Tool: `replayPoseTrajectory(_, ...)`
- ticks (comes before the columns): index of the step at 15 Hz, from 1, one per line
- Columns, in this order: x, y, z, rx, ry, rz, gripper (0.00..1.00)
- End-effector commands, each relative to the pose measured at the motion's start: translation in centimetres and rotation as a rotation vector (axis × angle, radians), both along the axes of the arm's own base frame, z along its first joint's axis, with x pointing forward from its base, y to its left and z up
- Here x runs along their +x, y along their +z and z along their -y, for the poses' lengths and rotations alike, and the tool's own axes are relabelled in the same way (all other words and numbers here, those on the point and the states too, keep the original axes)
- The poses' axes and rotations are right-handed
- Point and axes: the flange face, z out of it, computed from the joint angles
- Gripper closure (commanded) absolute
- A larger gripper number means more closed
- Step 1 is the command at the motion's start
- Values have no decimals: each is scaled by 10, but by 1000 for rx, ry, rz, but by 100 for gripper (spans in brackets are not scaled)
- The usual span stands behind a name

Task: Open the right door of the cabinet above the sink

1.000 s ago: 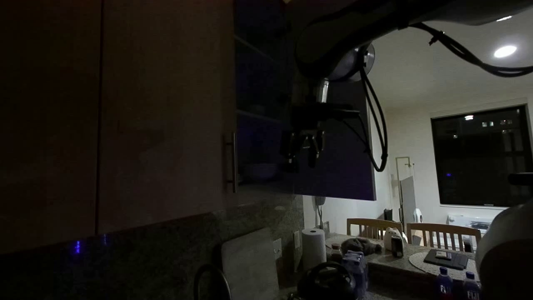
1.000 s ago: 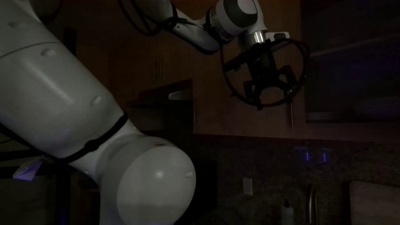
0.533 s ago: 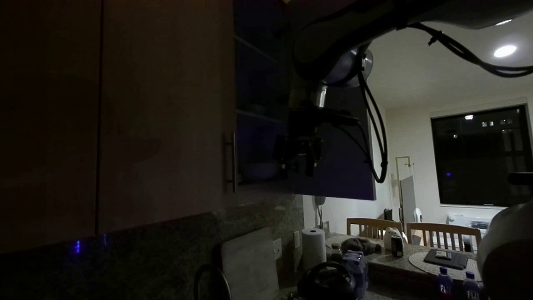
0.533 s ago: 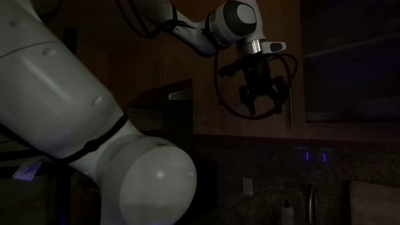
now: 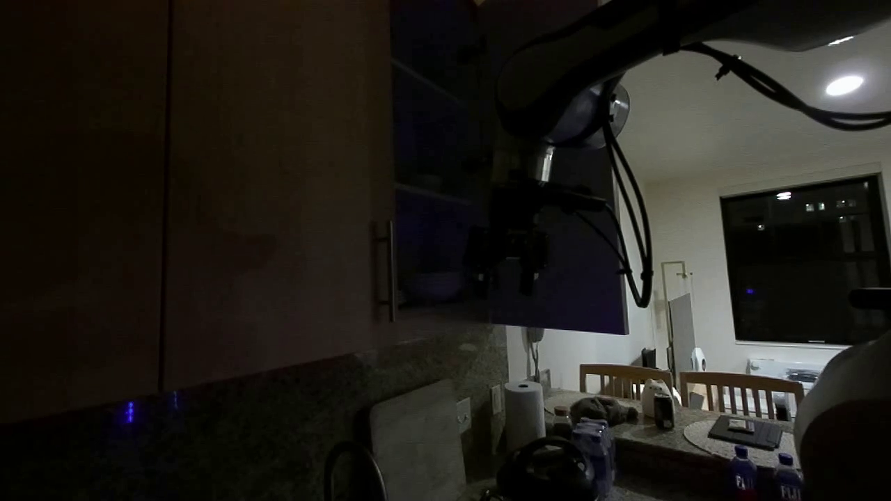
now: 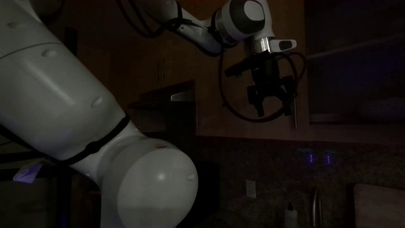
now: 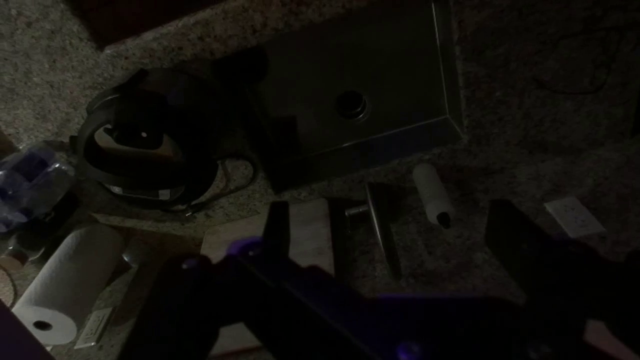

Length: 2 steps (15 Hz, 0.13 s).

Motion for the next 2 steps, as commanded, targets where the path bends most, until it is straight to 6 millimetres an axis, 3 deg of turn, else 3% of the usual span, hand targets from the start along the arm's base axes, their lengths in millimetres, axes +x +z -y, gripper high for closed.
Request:
replayPoseTrajectory(1,0,1,1,2,-1,-1,0)
replayPoseTrajectory(2,0,1,1,2,-2,-1,0)
